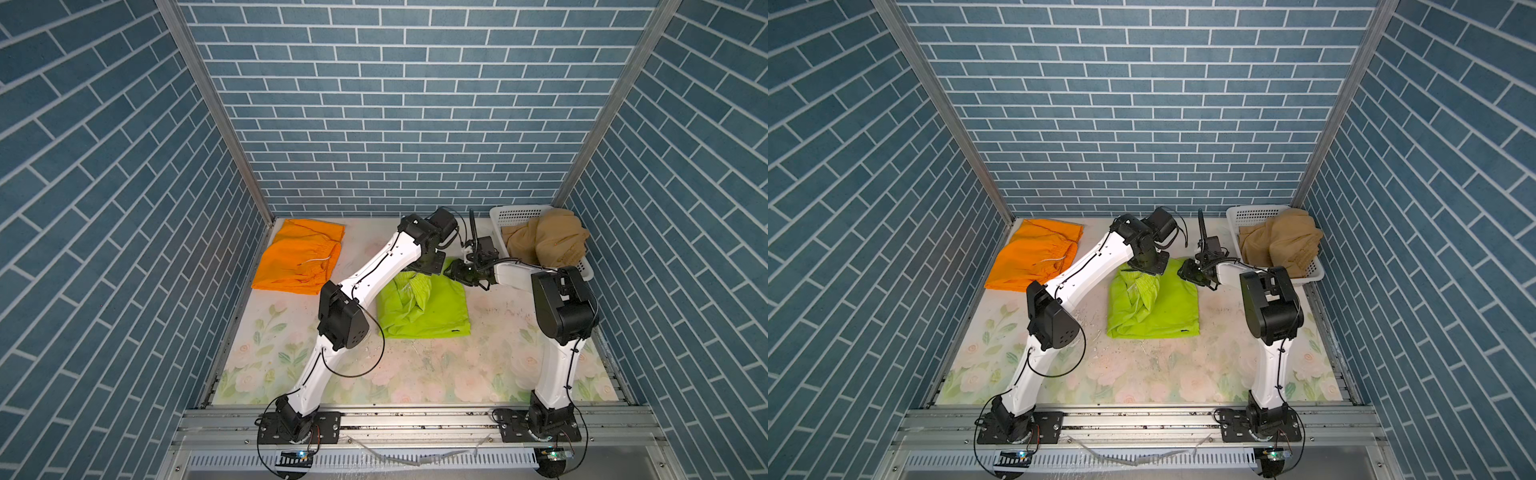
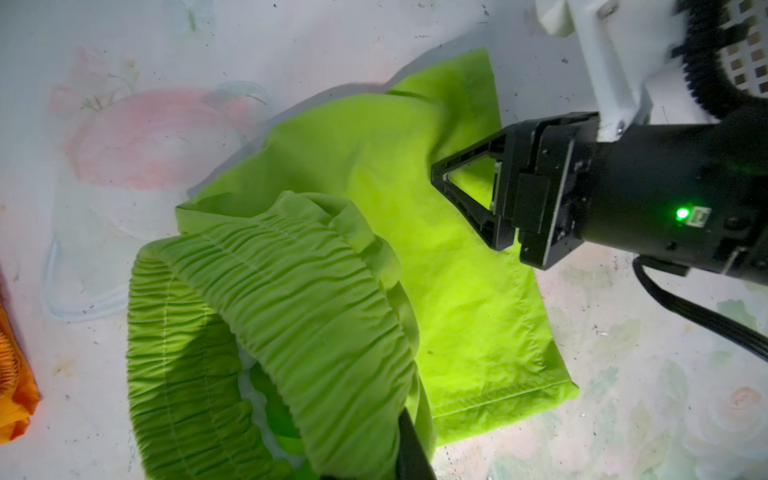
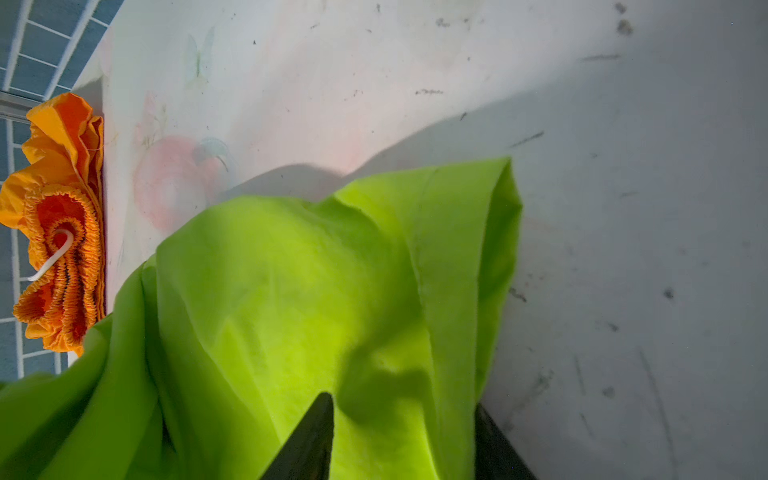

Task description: Fold and stack the shorts

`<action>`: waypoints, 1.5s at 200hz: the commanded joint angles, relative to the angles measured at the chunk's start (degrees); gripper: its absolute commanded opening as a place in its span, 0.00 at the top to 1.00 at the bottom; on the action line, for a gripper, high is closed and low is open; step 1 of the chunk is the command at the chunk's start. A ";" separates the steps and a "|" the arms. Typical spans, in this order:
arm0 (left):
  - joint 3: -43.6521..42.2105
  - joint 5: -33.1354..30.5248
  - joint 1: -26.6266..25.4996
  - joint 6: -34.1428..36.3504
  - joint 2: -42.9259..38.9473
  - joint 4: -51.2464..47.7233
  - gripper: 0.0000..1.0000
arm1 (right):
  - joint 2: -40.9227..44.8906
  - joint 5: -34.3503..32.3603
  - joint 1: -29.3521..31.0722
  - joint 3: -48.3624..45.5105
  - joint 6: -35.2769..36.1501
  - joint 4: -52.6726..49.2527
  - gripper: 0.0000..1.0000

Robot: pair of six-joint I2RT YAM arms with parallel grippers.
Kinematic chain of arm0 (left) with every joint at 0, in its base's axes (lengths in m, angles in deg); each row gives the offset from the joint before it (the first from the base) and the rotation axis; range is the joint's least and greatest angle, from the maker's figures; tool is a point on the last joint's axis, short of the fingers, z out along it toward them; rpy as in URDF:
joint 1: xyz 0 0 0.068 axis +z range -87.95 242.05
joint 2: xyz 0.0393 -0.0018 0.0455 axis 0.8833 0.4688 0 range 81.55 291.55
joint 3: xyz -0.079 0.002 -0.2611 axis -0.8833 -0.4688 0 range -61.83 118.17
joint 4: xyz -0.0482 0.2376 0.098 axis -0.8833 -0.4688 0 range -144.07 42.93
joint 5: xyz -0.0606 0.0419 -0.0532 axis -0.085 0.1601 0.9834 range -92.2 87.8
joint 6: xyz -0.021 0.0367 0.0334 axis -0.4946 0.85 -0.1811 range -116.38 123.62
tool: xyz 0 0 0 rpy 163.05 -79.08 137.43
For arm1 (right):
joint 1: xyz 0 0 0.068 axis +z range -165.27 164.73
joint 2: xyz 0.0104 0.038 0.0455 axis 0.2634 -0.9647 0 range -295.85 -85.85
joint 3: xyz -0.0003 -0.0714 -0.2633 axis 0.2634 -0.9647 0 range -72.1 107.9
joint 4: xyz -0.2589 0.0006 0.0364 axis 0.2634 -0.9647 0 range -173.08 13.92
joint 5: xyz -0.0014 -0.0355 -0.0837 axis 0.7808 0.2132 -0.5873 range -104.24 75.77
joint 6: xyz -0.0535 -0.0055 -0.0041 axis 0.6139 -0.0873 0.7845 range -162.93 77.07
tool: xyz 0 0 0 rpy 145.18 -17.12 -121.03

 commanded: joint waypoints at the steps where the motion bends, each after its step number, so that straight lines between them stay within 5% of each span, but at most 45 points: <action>1: -0.43 0.84 -0.71 -0.59 1.36 1.74 1.00 | -0.80 0.82 0.04 -2.51 -1.94 -4.50 0.50; 26: -0.43 1.43 -0.80 -0.88 2.39 2.53 1.00 | -0.68 1.22 -0.09 -2.98 -2.10 -4.16 0.50; 77: -0.95 5.08 -1.15 -1.30 2.19 5.87 0.77 | 1.80 1.91 -1.59 -4.41 -2.00 -4.03 0.47; 125: -0.78 6.15 -1.41 0.88 -6.01 11.70 0.01 | 7.57 1.93 -3.21 -5.39 0.69 -5.80 0.40; 160: -10.09 4.06 -0.91 1.82 -17.04 16.88 0.00 | 14.63 -1.62 -3.54 -6.53 3.70 -10.26 0.23; 206: -45.61 12.14 5.18 -8.74 -33.65 39.39 0.01 | 22.44 -5.19 -1.67 -6.92 5.26 -13.39 0.10; 229: -60.87 16.46 10.04 -16.73 -39.59 53.02 0.00 | 21.13 -9.52 4.23 -3.42 7.37 -15.86 0.07; 300: -67.49 14.98 12.65 -18.81 -41.55 53.20 0.00 | 10.73 -15.47 14.84 9.03 8.44 -21.96 0.16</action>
